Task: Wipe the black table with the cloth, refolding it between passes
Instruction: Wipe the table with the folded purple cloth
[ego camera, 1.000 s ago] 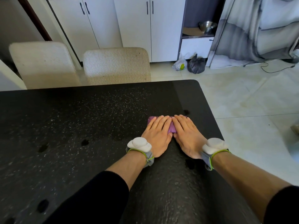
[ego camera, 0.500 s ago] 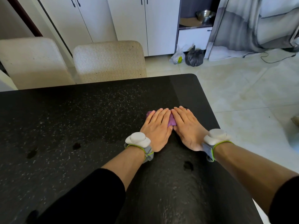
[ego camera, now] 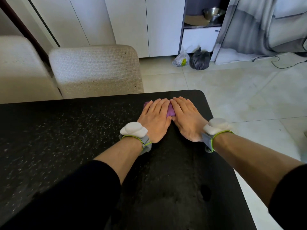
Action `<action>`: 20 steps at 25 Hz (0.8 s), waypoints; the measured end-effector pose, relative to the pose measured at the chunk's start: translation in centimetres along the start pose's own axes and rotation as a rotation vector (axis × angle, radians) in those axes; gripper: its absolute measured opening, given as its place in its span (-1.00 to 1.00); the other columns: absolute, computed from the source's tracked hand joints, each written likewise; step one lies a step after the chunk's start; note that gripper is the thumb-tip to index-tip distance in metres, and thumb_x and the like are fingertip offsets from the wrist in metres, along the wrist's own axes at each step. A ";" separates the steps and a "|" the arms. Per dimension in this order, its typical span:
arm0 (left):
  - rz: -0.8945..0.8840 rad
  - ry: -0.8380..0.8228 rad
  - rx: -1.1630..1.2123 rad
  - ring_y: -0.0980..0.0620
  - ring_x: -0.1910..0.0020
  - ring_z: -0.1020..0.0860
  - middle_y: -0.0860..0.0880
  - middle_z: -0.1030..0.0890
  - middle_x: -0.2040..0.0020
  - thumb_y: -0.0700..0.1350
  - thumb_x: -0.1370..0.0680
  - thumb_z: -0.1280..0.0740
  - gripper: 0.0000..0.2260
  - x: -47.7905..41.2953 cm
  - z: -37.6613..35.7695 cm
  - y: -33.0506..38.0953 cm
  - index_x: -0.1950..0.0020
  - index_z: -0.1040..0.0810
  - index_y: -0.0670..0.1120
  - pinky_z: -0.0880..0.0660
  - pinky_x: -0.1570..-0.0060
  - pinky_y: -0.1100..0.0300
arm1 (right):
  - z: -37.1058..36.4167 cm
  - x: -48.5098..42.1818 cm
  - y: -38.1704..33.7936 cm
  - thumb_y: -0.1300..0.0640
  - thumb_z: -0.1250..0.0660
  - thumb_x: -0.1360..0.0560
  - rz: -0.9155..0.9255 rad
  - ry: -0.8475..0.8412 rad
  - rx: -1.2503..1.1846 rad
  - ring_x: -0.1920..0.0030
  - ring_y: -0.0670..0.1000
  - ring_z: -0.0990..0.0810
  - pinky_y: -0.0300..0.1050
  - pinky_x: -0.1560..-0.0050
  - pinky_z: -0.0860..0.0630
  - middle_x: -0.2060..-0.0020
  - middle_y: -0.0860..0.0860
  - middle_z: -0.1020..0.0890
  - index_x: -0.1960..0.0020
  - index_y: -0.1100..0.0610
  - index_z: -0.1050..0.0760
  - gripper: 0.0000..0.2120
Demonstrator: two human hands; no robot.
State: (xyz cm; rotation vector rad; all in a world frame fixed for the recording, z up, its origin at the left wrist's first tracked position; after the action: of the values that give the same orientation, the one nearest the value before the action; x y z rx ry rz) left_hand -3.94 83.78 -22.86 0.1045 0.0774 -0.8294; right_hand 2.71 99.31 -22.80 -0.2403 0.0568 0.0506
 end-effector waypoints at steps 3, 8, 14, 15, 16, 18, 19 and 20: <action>-0.007 0.050 -0.003 -0.09 -0.53 -0.30 -0.12 -0.36 -0.52 0.13 -0.57 0.12 -0.35 -3.0 -0.4 -1.2 -0.56 -0.25 -0.17 -0.10 -0.55 -0.02 | 0.3 -2.8 1.3 -0.01 -0.01 -0.63 -0.010 -0.003 -0.007 -0.59 0.25 -0.09 0.10 -0.61 0.06 -0.56 0.23 -0.22 -0.60 0.29 -0.09 -0.39; 0.009 0.069 0.000 -0.12 -0.48 -0.35 -0.13 -0.41 -0.48 0.12 -0.58 0.08 -0.38 -5.4 -0.7 -1.7 -0.53 -0.30 -0.19 -0.14 -0.52 -0.04 | 0.3 -5.1 3.0 -0.03 0.02 -0.61 0.000 -0.026 0.007 -0.58 0.27 -0.11 0.14 -0.61 0.02 -0.56 0.24 -0.22 -0.59 0.29 -0.11 -0.37; 0.036 0.020 0.058 -0.08 -0.54 -0.26 -0.10 -0.34 -0.53 0.16 -0.52 0.14 -0.30 -4.5 -0.3 -0.7 -0.57 -0.23 -0.16 -0.05 -0.56 0.02 | 0.3 -3.8 2.5 0.07 -0.10 -0.68 -0.021 0.013 -0.020 -0.60 0.24 -0.07 0.08 -0.61 0.10 -0.58 0.22 -0.18 -0.60 0.26 -0.07 -0.44; 0.040 0.001 0.060 -0.07 -0.55 -0.23 -0.09 -0.31 -0.55 0.15 -0.53 0.14 -0.31 -4.0 -0.2 -0.3 -0.58 -0.21 -0.14 -0.02 -0.56 0.03 | 0.3 -3.1 2.3 0.07 -0.10 -0.68 -0.023 0.015 -0.023 -0.61 0.22 -0.04 0.06 -0.60 0.12 -0.59 0.21 -0.16 -0.61 0.26 -0.06 -0.43; 0.040 -0.018 0.061 -0.05 -0.57 -0.19 -0.08 -0.28 -0.57 0.15 -0.55 0.12 -0.33 -3.1 0.0 0.3 -0.60 -0.18 -0.13 0.01 -0.57 0.04 | 0.4 -1.9 2.1 0.06 -0.10 -0.68 -0.019 0.023 -0.026 -0.61 0.21 -0.03 0.05 -0.59 0.14 -0.59 0.20 -0.14 -0.61 0.25 -0.05 -0.43; 0.038 -0.050 0.067 -0.04 -0.59 -0.13 -0.07 -0.21 -0.60 0.10 -0.62 0.02 -0.41 -1.5 0.3 1.8 -0.62 -0.13 -0.12 0.04 -0.58 0.04 | 0.5 0.3 1.6 0.06 -0.09 -0.69 -0.017 0.027 -0.032 -0.62 0.21 -0.02 0.04 -0.59 0.14 -0.60 0.20 -0.14 -0.61 0.25 -0.04 -0.43; 0.035 -0.059 0.067 -0.04 -0.60 -0.11 -0.07 -0.19 -0.61 0.07 -0.66 -0.03 -0.45 -0.7 0.4 2.5 -0.62 -0.11 -0.11 0.06 -0.58 0.05 | 0.6 1.5 1.4 0.06 -0.10 -0.69 -0.022 0.022 -0.035 -0.62 0.20 -0.02 0.04 -0.60 0.14 -0.60 0.19 -0.14 -0.61 0.24 -0.04 -0.43; 0.025 -0.065 0.067 -0.04 -0.60 -0.10 -0.07 -0.17 -0.62 0.05 -0.68 -0.07 -0.46 0.4 0.6 3.4 -0.63 -0.09 -0.11 0.07 -0.58 0.05 | 0.6 3.0 1.1 0.06 -0.10 -0.69 -0.027 0.020 -0.035 -0.62 0.20 -0.02 0.04 -0.60 0.14 -0.60 0.19 -0.13 -0.62 0.24 -0.04 -0.43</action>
State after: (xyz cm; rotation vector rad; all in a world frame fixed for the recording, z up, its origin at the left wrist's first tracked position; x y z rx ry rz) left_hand -1.10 85.71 -22.05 0.1415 -0.0130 -0.8097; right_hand 5.63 100.62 -22.62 -0.2764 0.0728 0.0223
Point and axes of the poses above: each hand's wrist, its own x-axis away from the middle knuckle, its own z-axis out of the back of the hand, y = z × x, the point moved 1 cm from there along -x, towards the middle knuckle
